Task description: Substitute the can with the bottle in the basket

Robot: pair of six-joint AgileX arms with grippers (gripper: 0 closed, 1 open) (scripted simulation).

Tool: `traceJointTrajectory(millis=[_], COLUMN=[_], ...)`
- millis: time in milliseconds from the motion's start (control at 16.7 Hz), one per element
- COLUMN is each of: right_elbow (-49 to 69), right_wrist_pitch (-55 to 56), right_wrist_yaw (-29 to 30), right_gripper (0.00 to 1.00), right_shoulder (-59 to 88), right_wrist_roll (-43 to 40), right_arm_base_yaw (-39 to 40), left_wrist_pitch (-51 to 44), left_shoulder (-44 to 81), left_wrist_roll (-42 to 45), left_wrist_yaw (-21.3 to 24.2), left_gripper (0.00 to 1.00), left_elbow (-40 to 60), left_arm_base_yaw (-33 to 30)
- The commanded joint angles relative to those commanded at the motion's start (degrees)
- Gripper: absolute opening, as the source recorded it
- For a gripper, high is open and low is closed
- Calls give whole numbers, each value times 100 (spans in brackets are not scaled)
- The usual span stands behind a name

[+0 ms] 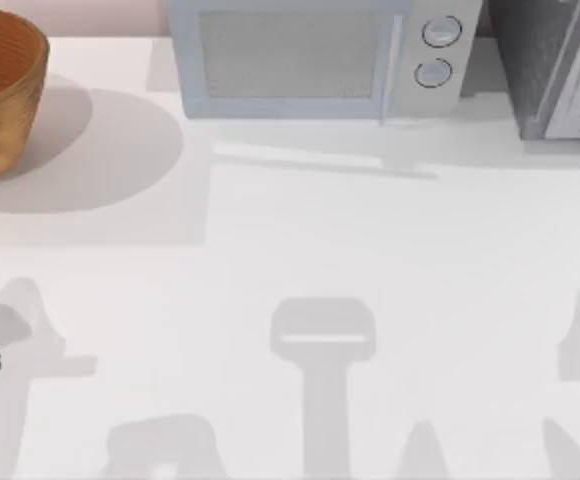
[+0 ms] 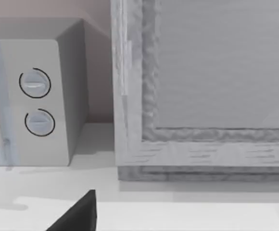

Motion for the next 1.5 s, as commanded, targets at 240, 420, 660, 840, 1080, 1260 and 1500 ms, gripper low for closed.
traceJointTrajectory(millis=[240, 420, 660, 840, 1080, 1260, 1500], right_elbow=[0, 0, 0, 0, 0, 0, 0], right_wrist_pitch=[0, 0, 0, 0, 0, 0, 0], right_wrist_yaw=[0, 0, 0, 0, 0, 0, 0], right_gripper=[100, 100, 100, 100, 100, 100, 100], right_shoulder=[0, 0, 0, 0, 0, 0, 0], right_wrist_roll=[0, 0, 0, 0, 0, 0, 0], right_arm_base_yaw=[0, 0, 0, 0, 0, 0, 0], left_wrist_pitch=[58, 47, 33, 109, 515, 1031, 1907], left_shoulder=[-156, -129, 143, 787, 1989, 3065, 4682], left_wrist_roll=[-3, 8, -7, -19, 11, 60, 135], left_wrist_yaw=[-6, -8, 19, 146, 546, 1007, 1779], left_gripper=[0, 0, 0, 0, 0, 0, 0], left_elbow=[-156, -156, -169, -90, 315, 825, 1701], left_arm_base_yaw=[-20, -3, 25, 46, -37, -186, -463])
